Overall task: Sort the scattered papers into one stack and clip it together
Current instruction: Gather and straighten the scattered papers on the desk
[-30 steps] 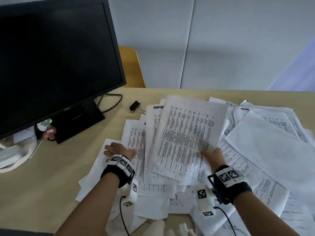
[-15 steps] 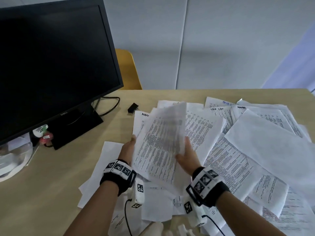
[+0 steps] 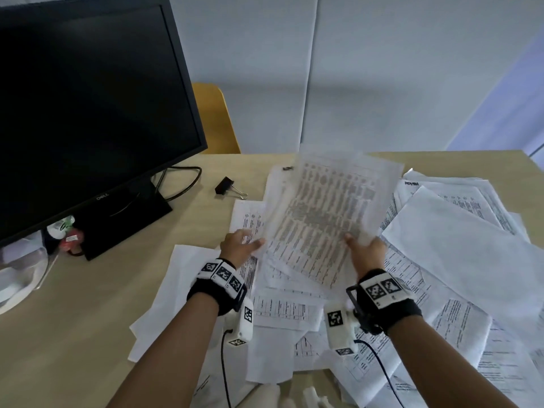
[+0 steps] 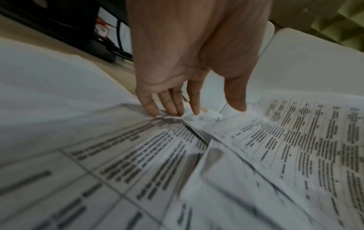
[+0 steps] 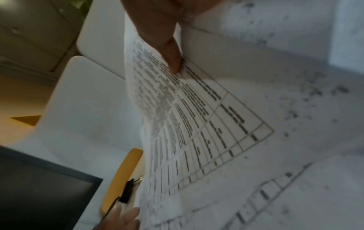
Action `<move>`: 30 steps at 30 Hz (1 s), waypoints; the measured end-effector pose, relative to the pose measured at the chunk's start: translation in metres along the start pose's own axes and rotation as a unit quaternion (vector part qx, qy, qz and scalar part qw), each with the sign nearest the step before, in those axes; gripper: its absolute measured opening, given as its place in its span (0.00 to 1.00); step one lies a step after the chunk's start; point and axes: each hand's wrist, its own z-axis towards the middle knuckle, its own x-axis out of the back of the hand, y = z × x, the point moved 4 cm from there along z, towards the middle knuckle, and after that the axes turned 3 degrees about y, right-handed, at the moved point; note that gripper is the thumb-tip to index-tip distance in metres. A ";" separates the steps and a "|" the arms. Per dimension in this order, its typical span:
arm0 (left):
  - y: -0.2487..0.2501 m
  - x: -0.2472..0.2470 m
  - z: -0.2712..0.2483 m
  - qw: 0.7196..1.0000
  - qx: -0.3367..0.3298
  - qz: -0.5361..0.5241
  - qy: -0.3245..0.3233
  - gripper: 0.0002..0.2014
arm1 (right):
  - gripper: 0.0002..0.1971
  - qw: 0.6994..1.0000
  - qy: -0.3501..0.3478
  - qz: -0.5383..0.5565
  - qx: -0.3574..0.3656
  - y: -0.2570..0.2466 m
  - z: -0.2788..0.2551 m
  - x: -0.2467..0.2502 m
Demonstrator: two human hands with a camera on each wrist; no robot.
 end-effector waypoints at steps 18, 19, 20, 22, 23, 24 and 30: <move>-0.002 0.000 -0.019 0.969 0.140 0.167 0.113 0.39 | 0.11 0.992 0.039 0.085 0.088 -0.032 0.005 0.043; -0.001 0.000 -0.020 0.968 0.142 0.175 0.110 0.38 | 0.09 0.990 0.040 0.103 0.085 -0.033 0.006 0.047; -0.002 -0.001 -0.018 0.967 0.143 0.183 0.101 0.36 | 0.08 0.990 0.038 0.114 0.079 -0.033 0.007 0.049; -0.004 -0.002 -0.013 0.970 0.135 0.185 0.081 0.28 | 0.09 0.990 0.028 0.128 0.059 -0.029 0.006 0.050; -0.004 -0.003 -0.009 0.976 0.122 0.167 0.073 0.24 | 0.10 0.990 0.017 0.132 0.048 -0.026 0.005 0.048; -0.004 -0.003 -0.004 0.985 0.099 0.126 0.068 0.21 | 0.10 0.990 0.003 0.134 0.033 -0.021 0.005 0.044; 0.023 0.007 -0.009 0.987 -0.017 -0.161 0.006 0.14 | 0.13 0.980 -0.127 0.124 -0.089 0.018 -0.004 0.007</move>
